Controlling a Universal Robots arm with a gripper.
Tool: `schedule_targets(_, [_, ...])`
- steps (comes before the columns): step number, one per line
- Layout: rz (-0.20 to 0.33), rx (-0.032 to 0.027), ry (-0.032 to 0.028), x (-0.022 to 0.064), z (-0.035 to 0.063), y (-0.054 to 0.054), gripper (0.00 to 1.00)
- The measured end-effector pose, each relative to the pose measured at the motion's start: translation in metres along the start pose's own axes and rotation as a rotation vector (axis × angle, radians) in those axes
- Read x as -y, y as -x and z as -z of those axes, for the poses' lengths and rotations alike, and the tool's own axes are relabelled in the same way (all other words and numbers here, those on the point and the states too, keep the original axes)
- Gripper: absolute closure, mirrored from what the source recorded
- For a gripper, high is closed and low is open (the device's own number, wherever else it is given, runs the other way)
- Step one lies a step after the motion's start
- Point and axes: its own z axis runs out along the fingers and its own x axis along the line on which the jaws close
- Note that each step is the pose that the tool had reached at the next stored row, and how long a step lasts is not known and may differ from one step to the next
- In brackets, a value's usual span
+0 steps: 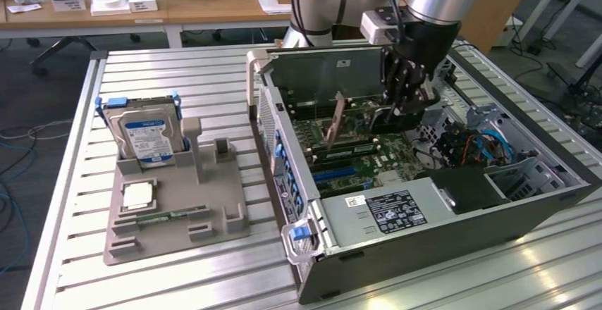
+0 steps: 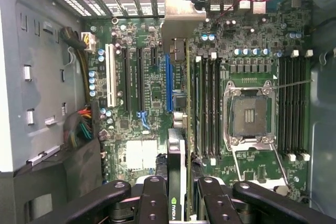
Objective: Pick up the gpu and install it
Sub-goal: 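Insert the gpu into the slot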
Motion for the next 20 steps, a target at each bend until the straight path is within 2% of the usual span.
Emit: schedule_targets(20, [0.007,0.0,0.0001,-0.0132,-0.0138,-0.005,0.73])
